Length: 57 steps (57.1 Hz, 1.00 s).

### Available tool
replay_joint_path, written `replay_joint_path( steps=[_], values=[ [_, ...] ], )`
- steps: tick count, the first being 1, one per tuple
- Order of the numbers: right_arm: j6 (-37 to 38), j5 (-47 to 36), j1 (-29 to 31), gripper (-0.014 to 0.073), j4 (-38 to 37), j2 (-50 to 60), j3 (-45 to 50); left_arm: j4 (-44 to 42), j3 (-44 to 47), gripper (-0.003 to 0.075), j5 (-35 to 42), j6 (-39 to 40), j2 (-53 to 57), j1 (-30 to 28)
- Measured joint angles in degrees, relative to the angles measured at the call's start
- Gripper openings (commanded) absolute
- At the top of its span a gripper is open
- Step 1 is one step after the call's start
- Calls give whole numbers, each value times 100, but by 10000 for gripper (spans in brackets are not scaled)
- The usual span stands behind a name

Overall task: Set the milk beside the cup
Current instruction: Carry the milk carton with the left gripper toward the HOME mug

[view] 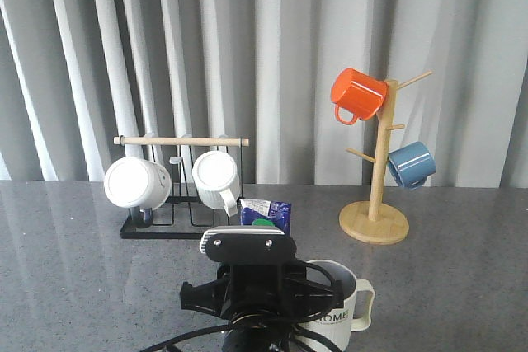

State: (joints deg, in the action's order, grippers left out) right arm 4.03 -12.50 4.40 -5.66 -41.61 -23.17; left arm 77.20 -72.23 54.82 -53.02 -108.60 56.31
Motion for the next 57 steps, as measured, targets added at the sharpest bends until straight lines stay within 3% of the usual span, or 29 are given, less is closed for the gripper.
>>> replay_joint_path(
  steps=[33,57],
  values=[
    [0,0,0,-11,0,0,0,11,0,214,728,127,-42,0],
    [0,0,0,-11,0,0,0,17,0,213,765,120,-42,0]
  ],
)
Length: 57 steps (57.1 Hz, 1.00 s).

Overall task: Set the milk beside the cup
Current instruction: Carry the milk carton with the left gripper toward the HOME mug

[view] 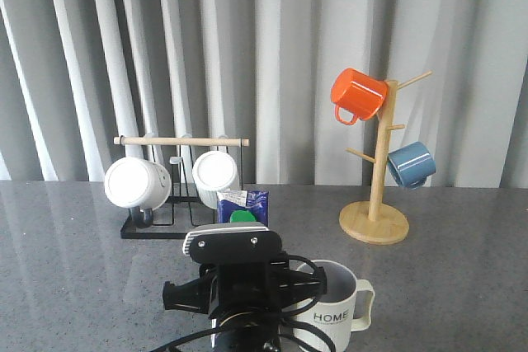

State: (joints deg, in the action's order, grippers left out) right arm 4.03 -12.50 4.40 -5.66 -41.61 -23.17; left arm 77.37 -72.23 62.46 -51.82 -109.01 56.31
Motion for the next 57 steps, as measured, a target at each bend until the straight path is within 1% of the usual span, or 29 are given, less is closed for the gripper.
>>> replay_joint_path(
  steps=[8,23,33,43,49,57],
  values=[
    [0,0,0,-11,0,0,0,5,0,214,-74,0,0,0],
    [0,0,0,-11,0,0,0,5,0,214,-472,0,0,0],
    [0,0,0,-11,0,0,0,-11,0,214,-432,6,-71,0],
    [0,0,0,-11,0,0,0,-206,-48,218,-267,19,-227,0],
    [0,0,0,-11,0,0,0,-225,-48,237,-267,21,-235,0],
    [0,0,0,-11,0,0,0,-225,-48,303,-256,44,-235,0]
  ],
)
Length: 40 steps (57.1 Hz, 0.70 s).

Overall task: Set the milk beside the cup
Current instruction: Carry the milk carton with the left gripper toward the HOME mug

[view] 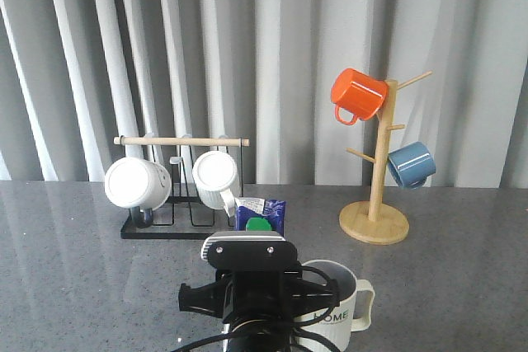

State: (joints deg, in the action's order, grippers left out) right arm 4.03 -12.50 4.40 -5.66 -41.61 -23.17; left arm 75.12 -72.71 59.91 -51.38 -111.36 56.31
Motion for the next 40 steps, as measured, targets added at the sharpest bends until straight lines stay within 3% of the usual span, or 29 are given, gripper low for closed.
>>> replay_joint_path(
  steps=[5,20,40],
  values=[
    [0,0,0,-11,0,0,0,24,0,375,0,-35,0,0],
    [0,0,0,-11,0,0,0,406,0,736,-243,-102,14,0],
    [0,0,0,-11,0,0,0,469,0,722,-359,-131,13,0]
  ],
)
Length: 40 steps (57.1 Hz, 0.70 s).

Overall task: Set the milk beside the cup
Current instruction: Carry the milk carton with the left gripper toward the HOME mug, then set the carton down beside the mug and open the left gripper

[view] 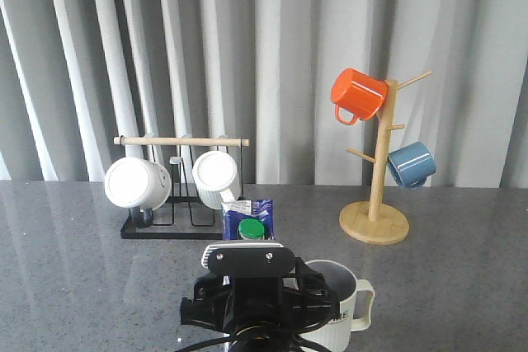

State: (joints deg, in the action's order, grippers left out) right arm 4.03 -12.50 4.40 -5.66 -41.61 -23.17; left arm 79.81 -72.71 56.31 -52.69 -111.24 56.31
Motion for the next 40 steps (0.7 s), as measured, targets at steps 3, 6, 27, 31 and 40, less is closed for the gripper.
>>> replay_joint_path(
  steps=[3,6,27,31,40],
  values=[
    [0,0,0,-11,0,0,0,4,0,720,0,-1,19,0],
    [0,0,0,-11,0,0,0,4,0,719,0,-1,57,0],
    [0,0,0,-11,0,0,0,-96,0,702,-33,-267,942,0],
    [0,0,0,-11,0,0,0,-302,0,680,-222,-308,1220,0],
    [0,0,0,-11,0,0,0,-900,0,482,-504,-483,1911,0]
  ],
)
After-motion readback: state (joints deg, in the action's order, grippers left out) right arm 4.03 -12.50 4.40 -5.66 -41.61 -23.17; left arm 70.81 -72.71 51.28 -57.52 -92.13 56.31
